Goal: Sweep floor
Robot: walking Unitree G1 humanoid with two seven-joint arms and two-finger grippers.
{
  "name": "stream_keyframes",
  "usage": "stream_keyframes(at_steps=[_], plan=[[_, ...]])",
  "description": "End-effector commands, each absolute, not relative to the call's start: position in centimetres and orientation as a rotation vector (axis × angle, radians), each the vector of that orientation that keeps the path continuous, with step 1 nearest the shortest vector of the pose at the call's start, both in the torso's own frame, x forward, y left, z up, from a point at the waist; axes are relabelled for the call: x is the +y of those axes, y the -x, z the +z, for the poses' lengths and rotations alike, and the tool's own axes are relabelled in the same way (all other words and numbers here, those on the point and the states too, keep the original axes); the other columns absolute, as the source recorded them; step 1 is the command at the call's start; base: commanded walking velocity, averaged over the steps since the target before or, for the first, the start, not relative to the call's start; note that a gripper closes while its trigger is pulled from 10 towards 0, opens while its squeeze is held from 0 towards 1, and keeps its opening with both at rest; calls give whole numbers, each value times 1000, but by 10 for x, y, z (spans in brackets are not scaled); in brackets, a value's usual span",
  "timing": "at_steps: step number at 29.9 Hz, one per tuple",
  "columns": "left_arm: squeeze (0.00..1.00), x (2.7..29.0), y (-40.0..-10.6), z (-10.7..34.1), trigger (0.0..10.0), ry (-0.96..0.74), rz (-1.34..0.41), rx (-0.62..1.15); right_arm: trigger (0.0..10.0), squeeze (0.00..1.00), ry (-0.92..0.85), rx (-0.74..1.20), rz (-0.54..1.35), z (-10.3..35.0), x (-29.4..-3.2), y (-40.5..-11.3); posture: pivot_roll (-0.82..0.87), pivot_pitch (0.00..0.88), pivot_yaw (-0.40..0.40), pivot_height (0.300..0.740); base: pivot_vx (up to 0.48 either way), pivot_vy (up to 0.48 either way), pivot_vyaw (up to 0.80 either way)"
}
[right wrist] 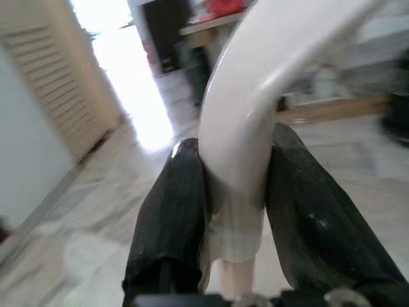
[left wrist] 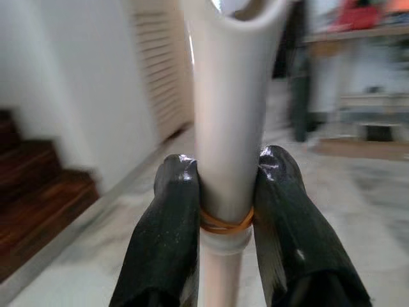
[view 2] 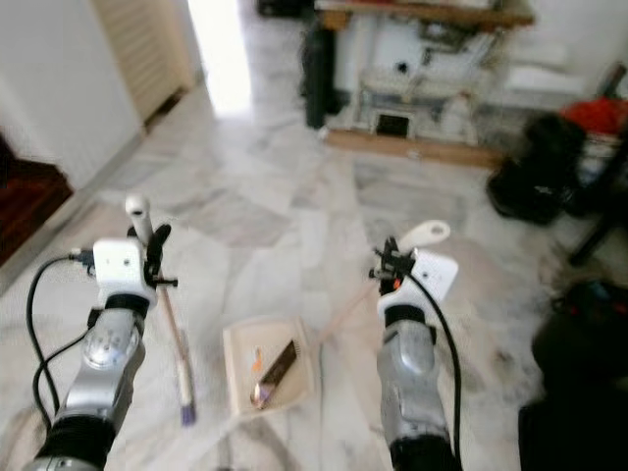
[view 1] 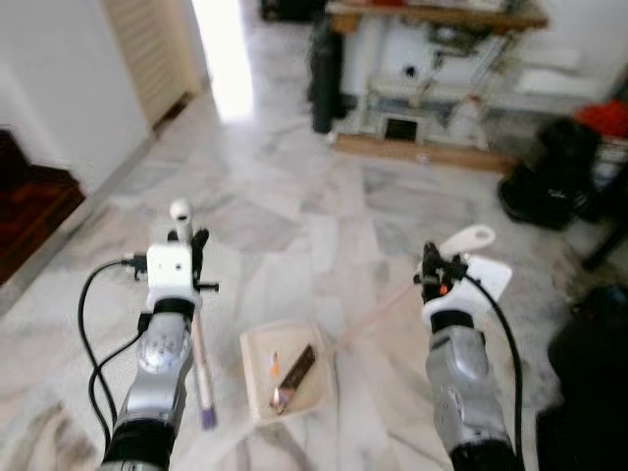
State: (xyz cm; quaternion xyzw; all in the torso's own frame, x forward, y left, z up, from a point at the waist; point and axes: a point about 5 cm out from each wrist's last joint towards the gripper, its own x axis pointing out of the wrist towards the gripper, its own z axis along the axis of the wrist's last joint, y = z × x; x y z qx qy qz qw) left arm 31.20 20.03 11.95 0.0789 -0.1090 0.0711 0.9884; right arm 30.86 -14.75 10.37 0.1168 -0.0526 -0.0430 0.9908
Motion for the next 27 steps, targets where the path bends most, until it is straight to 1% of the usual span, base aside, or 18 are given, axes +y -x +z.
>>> stream_keyframes(at_steps=[1,27], plan=[[0,196,-314,130,10000,-155,136,-268,10000,0,-245,-161,-82,116,-148,-311,-48,56,-15,740,0,0,800],[0,196,-312,127,10000,-145,136,-258,10000,0,-248,-152,-66,113,-145,-310,-43,0,-15,740,0,0,800]])
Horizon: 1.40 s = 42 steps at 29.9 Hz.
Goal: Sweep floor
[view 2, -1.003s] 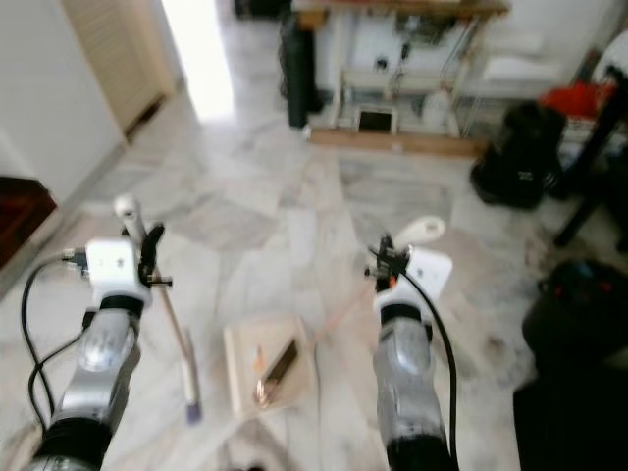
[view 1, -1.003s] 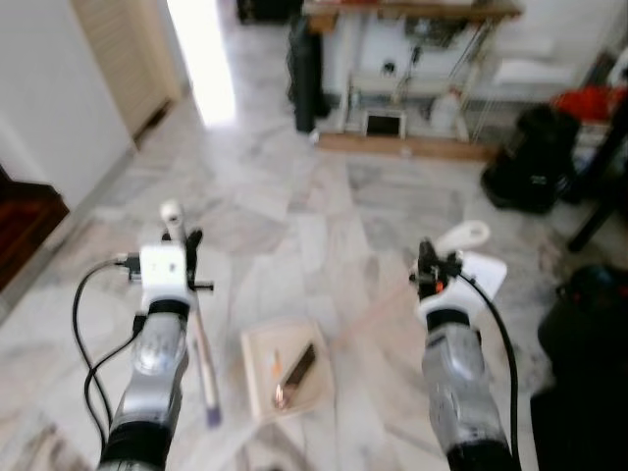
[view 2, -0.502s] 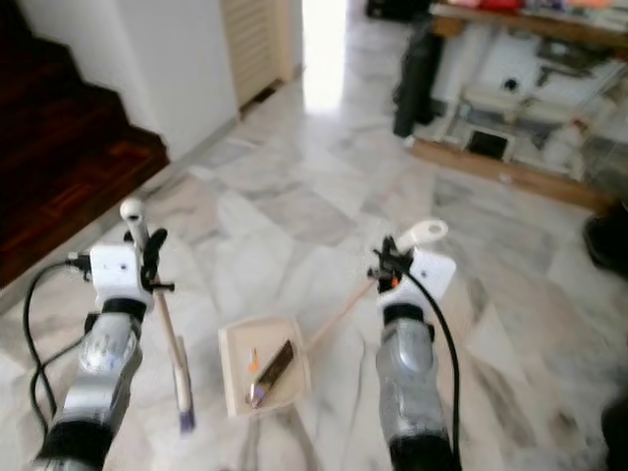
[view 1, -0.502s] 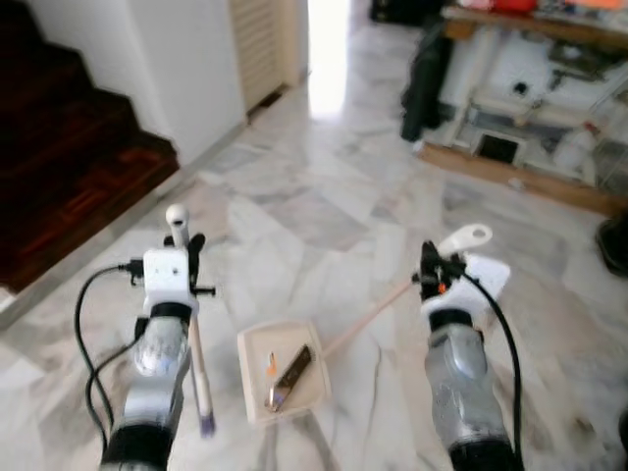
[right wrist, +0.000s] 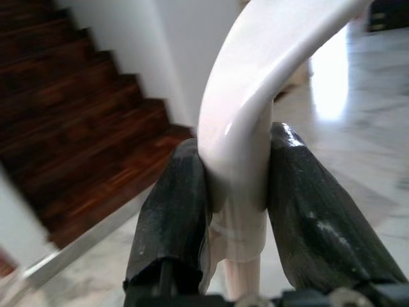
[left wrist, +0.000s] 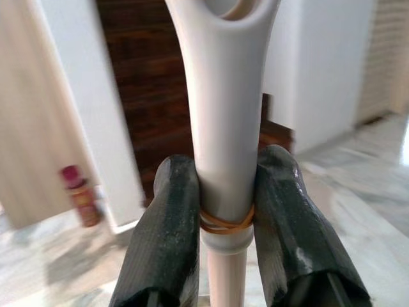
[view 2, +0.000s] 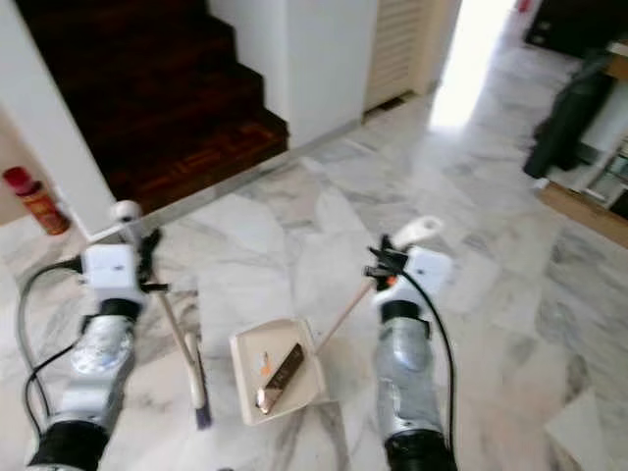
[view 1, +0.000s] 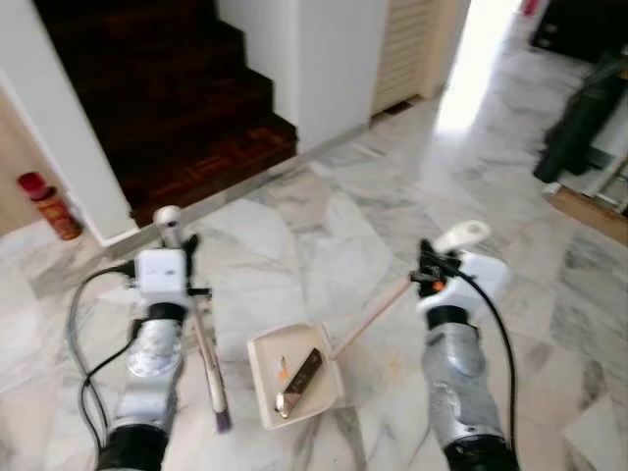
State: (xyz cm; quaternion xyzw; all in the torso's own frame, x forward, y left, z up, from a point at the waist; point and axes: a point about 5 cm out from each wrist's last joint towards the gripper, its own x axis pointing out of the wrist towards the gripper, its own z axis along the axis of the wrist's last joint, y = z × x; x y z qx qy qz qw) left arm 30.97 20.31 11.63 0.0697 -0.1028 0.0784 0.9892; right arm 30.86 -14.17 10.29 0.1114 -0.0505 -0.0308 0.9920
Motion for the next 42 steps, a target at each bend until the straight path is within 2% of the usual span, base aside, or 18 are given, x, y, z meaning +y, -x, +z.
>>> stream_keyframes(at_steps=[1,8,42], plan=[[0,196,-312,127,10000,-144,136,-257,10000,0,-248,-152,-65,113,-145,-310,-43,0,-15,740,0,0,800],[0,194,-314,127,10000,-139,137,-256,10000,0,-249,-148,-56,113,-145,-313,-51,13,-27,740,0,0,773],[0,198,-316,125,10000,-113,140,-227,10000,0,-255,-163,-82,117,-148,-312,-93,41,-1,740,0,0,0]])
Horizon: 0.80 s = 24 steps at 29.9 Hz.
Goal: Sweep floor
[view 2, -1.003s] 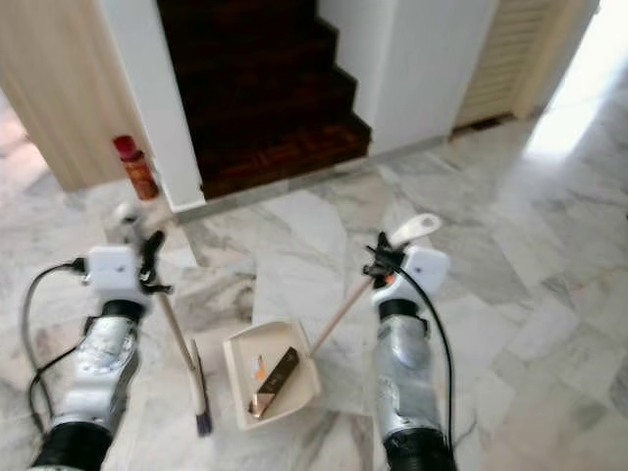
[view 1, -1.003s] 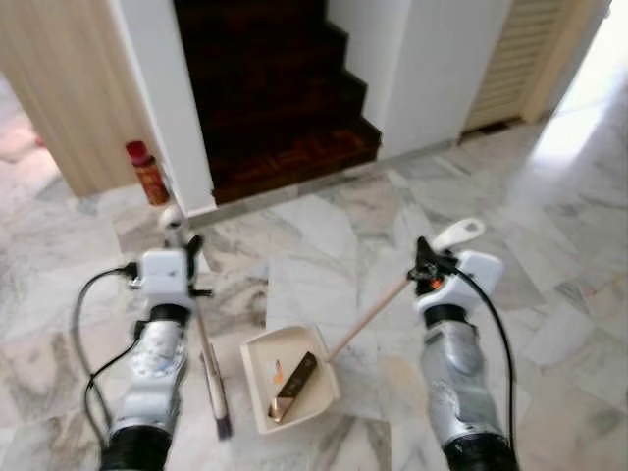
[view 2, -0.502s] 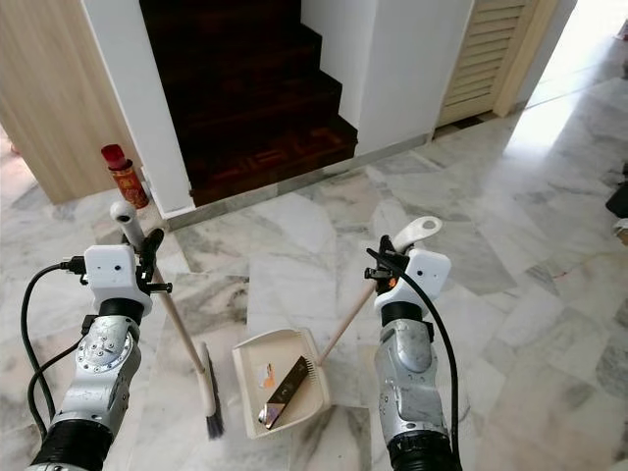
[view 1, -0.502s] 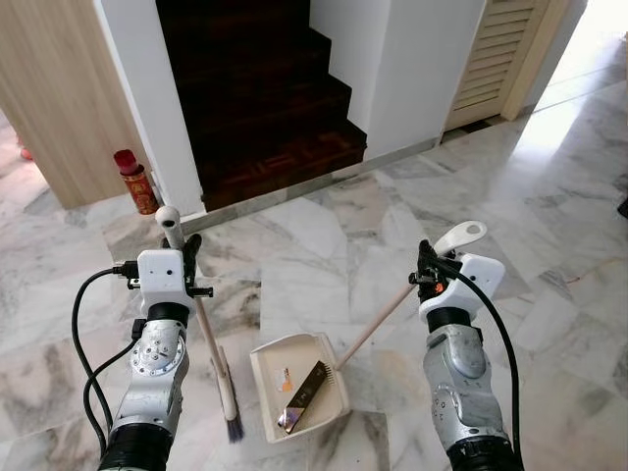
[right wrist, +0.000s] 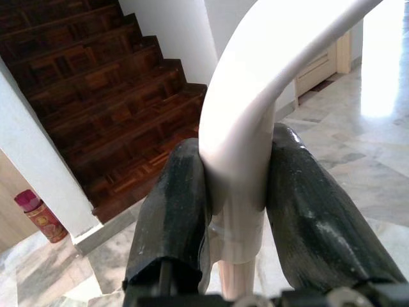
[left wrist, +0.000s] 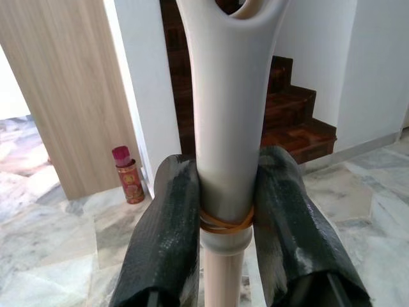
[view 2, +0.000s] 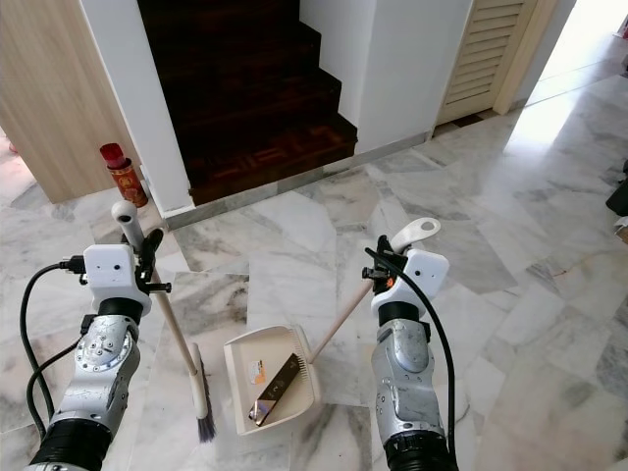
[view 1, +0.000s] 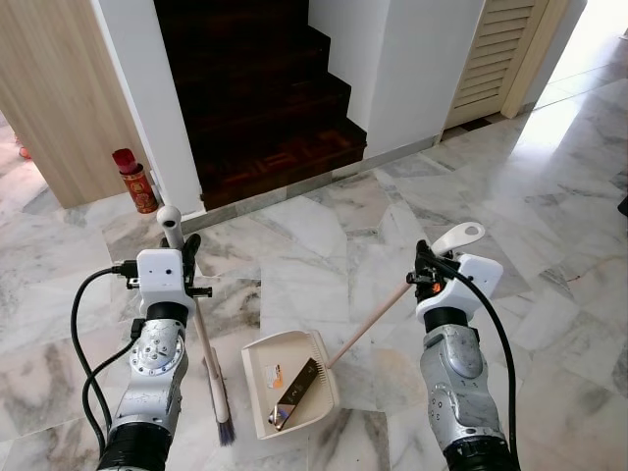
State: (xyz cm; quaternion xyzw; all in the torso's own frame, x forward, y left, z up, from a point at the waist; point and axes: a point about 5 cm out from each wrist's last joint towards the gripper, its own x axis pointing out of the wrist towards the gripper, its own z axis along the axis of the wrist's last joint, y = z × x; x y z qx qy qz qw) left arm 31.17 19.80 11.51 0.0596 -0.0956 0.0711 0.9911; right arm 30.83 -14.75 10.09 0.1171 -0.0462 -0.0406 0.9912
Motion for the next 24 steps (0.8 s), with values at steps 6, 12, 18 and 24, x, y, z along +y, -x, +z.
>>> stream_keyframes(at_steps=[6,12,18,24], plan=[[0,198,-316,124,10000,-109,141,-225,10000,0,-259,-162,-81,116,-148,-312,-93,41,-1,740,0,0,0],[0,199,-317,126,10000,-107,138,-226,10000,0,-260,-165,-80,118,-148,-314,-77,65,10,740,0,0,0],[0,198,-318,127,10000,-109,132,-226,10000,0,-261,-169,-90,119,-150,-313,-58,62,12,740,0,0,0],[0,199,-317,127,10000,-115,132,-226,10000,0,-244,-176,-94,120,-148,-313,-50,64,10,740,0,0,0]])
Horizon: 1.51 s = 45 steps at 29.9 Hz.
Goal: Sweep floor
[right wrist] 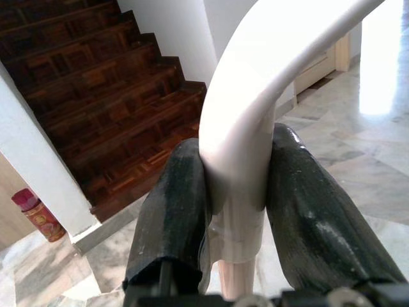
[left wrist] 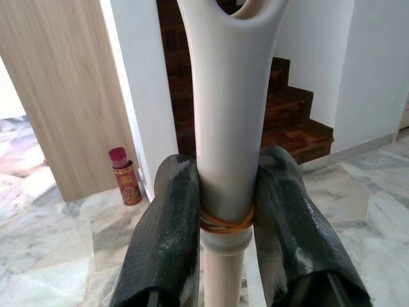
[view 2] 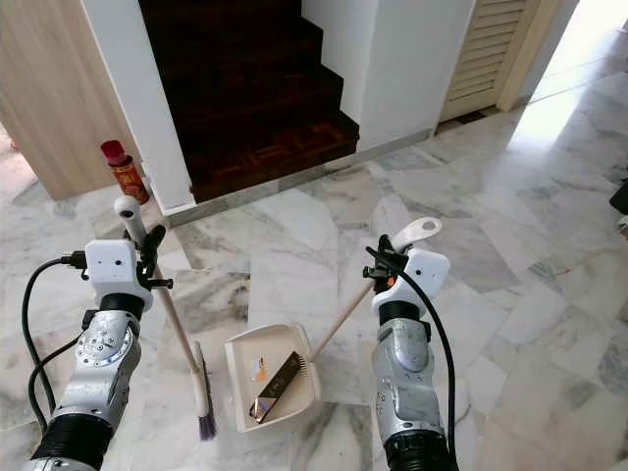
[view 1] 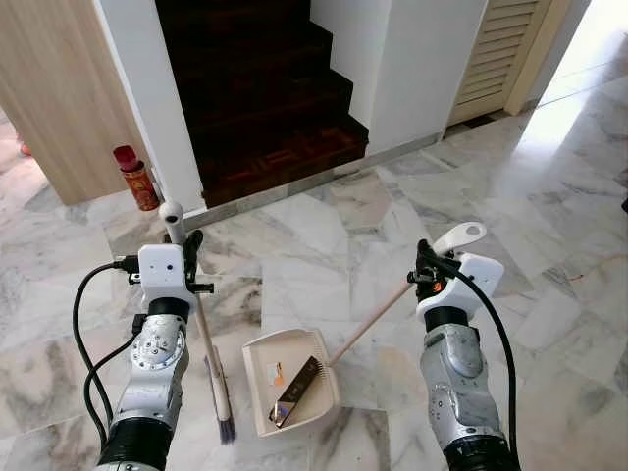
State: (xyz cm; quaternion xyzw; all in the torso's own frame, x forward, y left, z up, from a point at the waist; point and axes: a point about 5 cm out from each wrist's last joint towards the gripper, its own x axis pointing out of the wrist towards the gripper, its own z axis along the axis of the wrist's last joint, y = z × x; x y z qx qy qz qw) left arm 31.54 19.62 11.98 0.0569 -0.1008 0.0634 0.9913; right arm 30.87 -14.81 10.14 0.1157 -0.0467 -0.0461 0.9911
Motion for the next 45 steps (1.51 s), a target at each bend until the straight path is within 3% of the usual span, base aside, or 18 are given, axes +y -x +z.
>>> stream_keyframes(at_steps=[1,18,45], plan=[[0,199,-317,127,10000,-115,132,-226,10000,0,-241,-178,-91,121,-148,-313,-50,63,6,740,0,0,638],[0,196,-315,124,10000,-103,128,-220,10000,0,-252,-173,-83,121,-149,-314,-42,45,-7,740,0,97,72],[0,194,-315,122,10000,-102,117,-211,10000,0,-241,-151,-91,117,-150,-312,-42,43,-9,740,0,416,0]])
